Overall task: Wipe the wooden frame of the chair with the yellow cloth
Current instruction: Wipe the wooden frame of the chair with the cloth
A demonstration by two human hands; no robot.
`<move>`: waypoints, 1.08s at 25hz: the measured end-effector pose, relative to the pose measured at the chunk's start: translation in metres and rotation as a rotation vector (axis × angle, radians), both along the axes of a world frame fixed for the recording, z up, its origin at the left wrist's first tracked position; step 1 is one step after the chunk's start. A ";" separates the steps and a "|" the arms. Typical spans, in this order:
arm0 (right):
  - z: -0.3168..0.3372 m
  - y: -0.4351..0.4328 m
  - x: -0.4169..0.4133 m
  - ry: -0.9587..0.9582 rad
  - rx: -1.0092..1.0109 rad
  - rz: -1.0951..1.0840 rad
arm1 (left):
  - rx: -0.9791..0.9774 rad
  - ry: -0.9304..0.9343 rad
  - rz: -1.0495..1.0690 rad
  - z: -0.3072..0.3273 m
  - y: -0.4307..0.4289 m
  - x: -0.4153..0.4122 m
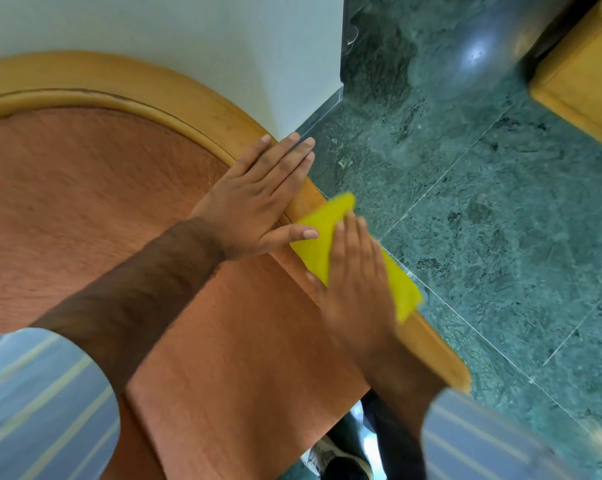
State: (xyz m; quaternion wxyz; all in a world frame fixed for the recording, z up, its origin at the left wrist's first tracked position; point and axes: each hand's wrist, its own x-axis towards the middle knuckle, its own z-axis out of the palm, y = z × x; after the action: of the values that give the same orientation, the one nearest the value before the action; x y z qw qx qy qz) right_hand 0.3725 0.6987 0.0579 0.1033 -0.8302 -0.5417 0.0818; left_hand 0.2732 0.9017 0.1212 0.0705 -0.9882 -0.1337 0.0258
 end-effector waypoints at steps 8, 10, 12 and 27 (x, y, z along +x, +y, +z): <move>-0.006 -0.021 0.014 -0.061 0.012 0.069 | -0.060 0.000 0.033 0.004 -0.002 0.003; -0.010 -0.077 0.023 -0.100 -0.121 0.116 | -0.070 0.035 0.049 0.006 -0.004 0.003; -0.009 -0.111 0.028 -0.139 -0.180 0.139 | -0.066 0.088 0.084 0.009 -0.006 0.004; 0.050 -0.125 0.092 0.659 -0.261 -0.438 | -1.337 -0.614 1.462 -0.031 -0.194 0.011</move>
State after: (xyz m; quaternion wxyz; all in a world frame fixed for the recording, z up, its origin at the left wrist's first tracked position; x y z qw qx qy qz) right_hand 0.4648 0.5740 0.1081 0.1801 -0.8613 -0.2755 0.3872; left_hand 0.2842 0.7073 0.0899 -0.5621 -0.4675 -0.6713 -0.1217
